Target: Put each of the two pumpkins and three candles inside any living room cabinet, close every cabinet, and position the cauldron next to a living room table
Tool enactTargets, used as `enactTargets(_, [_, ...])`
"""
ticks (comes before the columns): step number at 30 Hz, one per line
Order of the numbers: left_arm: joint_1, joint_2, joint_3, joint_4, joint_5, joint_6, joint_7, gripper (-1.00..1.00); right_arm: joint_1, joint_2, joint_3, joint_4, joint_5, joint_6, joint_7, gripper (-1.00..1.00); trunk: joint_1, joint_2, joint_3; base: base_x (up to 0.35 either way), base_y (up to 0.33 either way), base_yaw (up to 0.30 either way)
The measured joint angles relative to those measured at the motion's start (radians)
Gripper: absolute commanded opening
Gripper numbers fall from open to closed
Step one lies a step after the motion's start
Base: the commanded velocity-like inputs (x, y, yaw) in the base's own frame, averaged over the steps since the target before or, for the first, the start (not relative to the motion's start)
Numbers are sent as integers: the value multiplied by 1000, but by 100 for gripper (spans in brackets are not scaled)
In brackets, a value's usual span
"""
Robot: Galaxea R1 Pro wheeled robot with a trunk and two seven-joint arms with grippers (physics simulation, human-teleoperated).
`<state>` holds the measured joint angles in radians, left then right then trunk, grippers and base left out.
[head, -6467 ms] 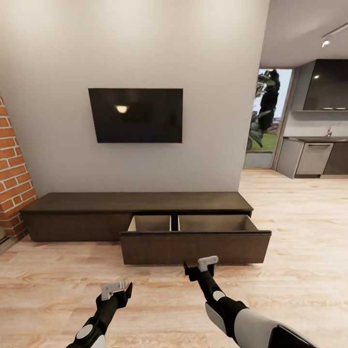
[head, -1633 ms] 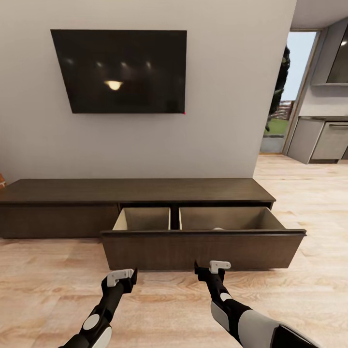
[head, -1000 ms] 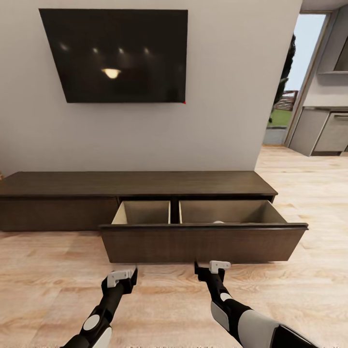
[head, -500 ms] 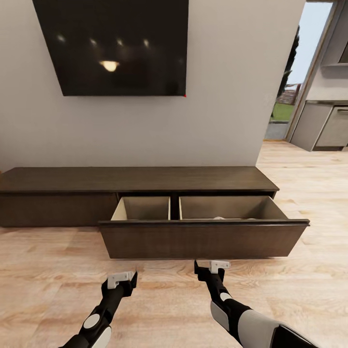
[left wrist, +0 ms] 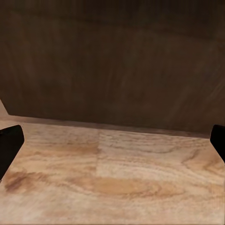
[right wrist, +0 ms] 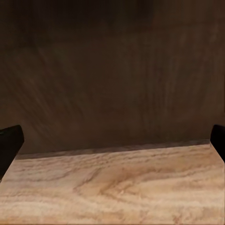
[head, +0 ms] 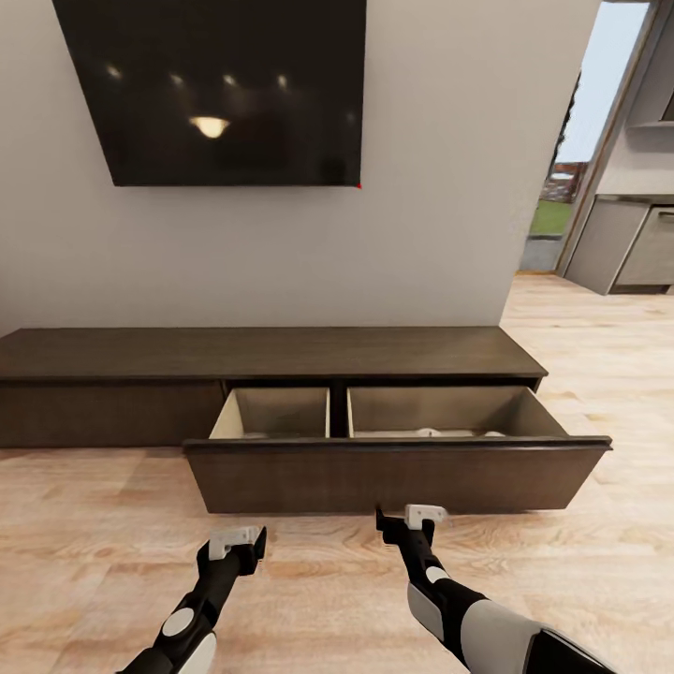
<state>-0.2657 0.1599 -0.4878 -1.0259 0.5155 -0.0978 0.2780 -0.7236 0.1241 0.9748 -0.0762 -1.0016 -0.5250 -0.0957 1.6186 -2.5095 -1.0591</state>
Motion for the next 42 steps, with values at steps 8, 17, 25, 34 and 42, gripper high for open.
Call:
enactTargets(8, [0,1,-2,0,-4,-3,-2,100,0,0,0,1,-1,0,0,100,0,0,0,165,0,0])
enactTargets(17, [0,-2,-4,0,-4,-4,3,100,0,0,0,2,-3,0,0,100,2,-1,-15,6,0,0])
enactTargets(25, [0,-3,-5,0,1,-3,3,100,0,0,0,2,-3,0,0,100,6,-3,-46,0,0,0])
enactTargets(34, [0,-3,-5,1,0,-5,3,100,0,0,0,2,0,0,0,100,9,-4,-73,0,0,0])
enactTargets(42, [0,1,-10,-8,-16,-18,10,100,0,-1,0,10,6,-65,1,100,10,-5,-77,0,0,0])
